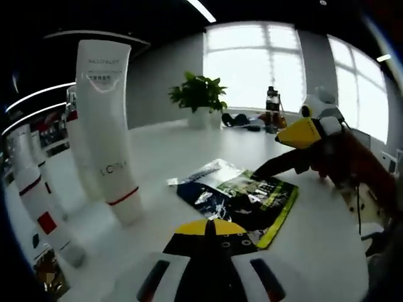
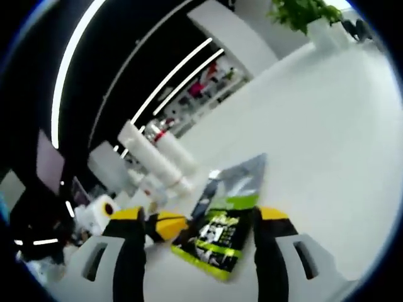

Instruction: Arrange the skincare products in the storage area until every visible bottle or jar stands upright without overlapping.

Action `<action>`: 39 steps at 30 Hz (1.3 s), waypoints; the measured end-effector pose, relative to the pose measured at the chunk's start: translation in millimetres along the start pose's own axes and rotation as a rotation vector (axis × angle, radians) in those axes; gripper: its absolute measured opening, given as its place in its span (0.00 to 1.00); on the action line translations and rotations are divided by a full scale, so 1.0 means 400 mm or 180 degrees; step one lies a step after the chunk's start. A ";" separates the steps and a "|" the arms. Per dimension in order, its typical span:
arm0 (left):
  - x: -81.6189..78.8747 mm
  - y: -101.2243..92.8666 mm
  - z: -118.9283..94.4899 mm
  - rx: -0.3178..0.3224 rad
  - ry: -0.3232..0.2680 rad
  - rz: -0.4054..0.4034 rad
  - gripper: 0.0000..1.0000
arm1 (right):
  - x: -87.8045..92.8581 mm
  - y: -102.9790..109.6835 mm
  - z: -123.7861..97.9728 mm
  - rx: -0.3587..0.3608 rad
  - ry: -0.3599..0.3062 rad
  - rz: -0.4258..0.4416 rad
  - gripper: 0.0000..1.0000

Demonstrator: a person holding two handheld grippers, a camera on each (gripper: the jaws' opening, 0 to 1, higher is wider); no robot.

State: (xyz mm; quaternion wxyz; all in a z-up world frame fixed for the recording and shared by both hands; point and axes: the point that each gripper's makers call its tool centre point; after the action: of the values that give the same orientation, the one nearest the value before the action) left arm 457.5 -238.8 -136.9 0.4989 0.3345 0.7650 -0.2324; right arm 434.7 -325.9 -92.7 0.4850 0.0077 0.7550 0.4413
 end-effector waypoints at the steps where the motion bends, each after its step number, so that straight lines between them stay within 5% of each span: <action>1: 0.000 0.001 0.001 0.0003 0.0003 -0.0001 0.00 | -0.005 0.003 0.000 -0.0027 -0.0027 0.0012 0.70; 5: -0.002 -0.003 0.002 -0.0008 -0.0015 0.0070 0.00 | -0.027 0.014 0.001 -0.0092 -0.0193 0.0079 0.63; 13: -0.003 -0.007 0.004 0.0019 -0.0018 0.0032 0.00 | -0.033 0.028 0.016 -0.0134 -0.0198 0.0101 0.61; 19: -0.004 -0.013 -0.001 0.0049 -0.0032 -0.0017 0.00 | -0.020 0.097 0.037 -0.0537 -0.0144 0.0430 0.42; 22: -0.003 -0.015 -0.004 0.0048 -0.0035 -0.0002 0.00 | 0.001 0.083 0.060 -0.0389 -0.0015 0.0295 0.40; 28: -0.003 -0.015 -0.005 0.0064 -0.0036 -0.0018 0.00 | 0.010 0.068 0.068 -0.0214 0.0111 0.0151 0.16; 32: -0.004 -0.014 -0.004 0.0059 -0.0047 -0.0072 0.00 | 0.020 0.014 0.055 0.0177 0.0287 -0.0145 0.02; 37: -0.009 -0.021 -0.005 0.0081 -0.0077 -0.0006 0.01 | 0.008 0.031 0.057 0.0022 0.0229 -0.0010 0.00; 39: -0.038 -0.014 -0.019 0.0028 -0.0274 0.0096 0.03 | -0.005 0.048 0.052 -0.0065 0.0049 -0.0082 0.00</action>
State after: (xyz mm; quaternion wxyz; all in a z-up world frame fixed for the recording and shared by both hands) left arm 452.9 -241.3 -119.9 0.5334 0.3379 0.7366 -0.2423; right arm 443.4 -301.3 -81.3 0.4849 -0.0104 0.7542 0.4427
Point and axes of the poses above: the point that each gripper's makers call its tool centre point, and the gripper's own axes: z roughly forward along the fingers, y roughly to its left, x roughly out of its underside, and after that the axes turned 9 degrees about -x, right-handed
